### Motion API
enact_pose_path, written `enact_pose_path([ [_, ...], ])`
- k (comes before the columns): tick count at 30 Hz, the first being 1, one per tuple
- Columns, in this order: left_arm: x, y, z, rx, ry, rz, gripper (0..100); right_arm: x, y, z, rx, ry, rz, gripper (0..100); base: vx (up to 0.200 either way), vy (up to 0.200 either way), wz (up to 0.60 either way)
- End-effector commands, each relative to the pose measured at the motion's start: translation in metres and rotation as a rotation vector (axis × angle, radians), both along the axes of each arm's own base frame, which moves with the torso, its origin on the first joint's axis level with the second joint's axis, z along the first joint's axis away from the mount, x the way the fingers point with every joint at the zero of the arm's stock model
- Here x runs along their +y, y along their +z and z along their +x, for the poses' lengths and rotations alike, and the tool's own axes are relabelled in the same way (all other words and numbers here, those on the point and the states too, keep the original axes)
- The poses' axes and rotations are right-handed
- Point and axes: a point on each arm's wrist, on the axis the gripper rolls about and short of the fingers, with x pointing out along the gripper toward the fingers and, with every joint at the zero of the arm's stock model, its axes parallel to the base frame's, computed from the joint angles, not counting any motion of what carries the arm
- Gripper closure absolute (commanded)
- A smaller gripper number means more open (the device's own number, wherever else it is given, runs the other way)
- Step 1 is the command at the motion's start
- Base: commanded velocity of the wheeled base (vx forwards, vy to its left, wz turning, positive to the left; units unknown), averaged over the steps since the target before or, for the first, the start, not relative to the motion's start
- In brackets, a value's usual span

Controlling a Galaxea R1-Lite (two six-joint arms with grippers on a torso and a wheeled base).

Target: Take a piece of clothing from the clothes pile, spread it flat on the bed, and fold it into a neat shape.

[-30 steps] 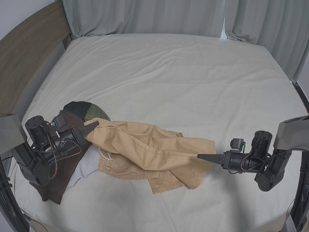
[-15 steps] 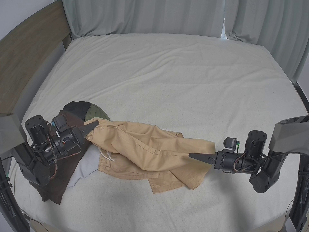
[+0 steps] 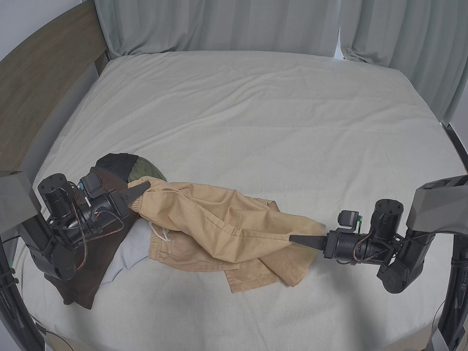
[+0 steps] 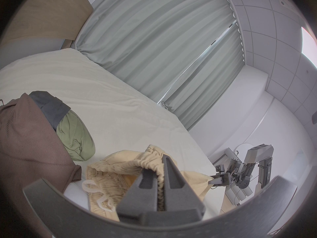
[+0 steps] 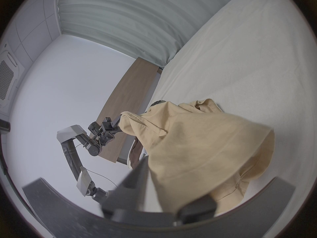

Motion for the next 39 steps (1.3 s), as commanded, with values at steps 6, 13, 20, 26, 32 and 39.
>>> enact_pose_path([
  [6,0.0,0.001,0.001,-0.004,-0.002,-0.002,100,-0.001,0.002,-0.001,-0.003,-0.001,0.001,100,0.0,0.0,0.0],
  [13,-0.003,0.022,-0.004,-0.071,-0.017,-0.009,100,-0.006,0.023,-0.007,-0.082,-0.019,0.002,100,0.0,0.0,0.0],
  [20,-0.009,0.043,-0.016,-0.135,-0.065,-0.013,100,-0.008,0.04,-0.011,-0.13,-0.048,0.013,100,0.0,0.0,0.0],
  [26,-0.01,0.05,-0.02,-0.162,-0.069,-0.011,100,-0.01,0.052,-0.016,-0.163,-0.057,0.023,100,0.0,0.0,0.0],
  [32,-0.01,0.058,-0.026,-0.188,-0.098,-0.007,100,-0.013,0.068,-0.023,-0.209,-0.061,0.038,100,0.0,0.0,0.0],
  [39,-0.01,0.062,-0.029,-0.249,-0.102,0.037,100,-0.015,0.089,-0.032,-0.273,-0.062,0.062,100,0.0,0.0,0.0],
])
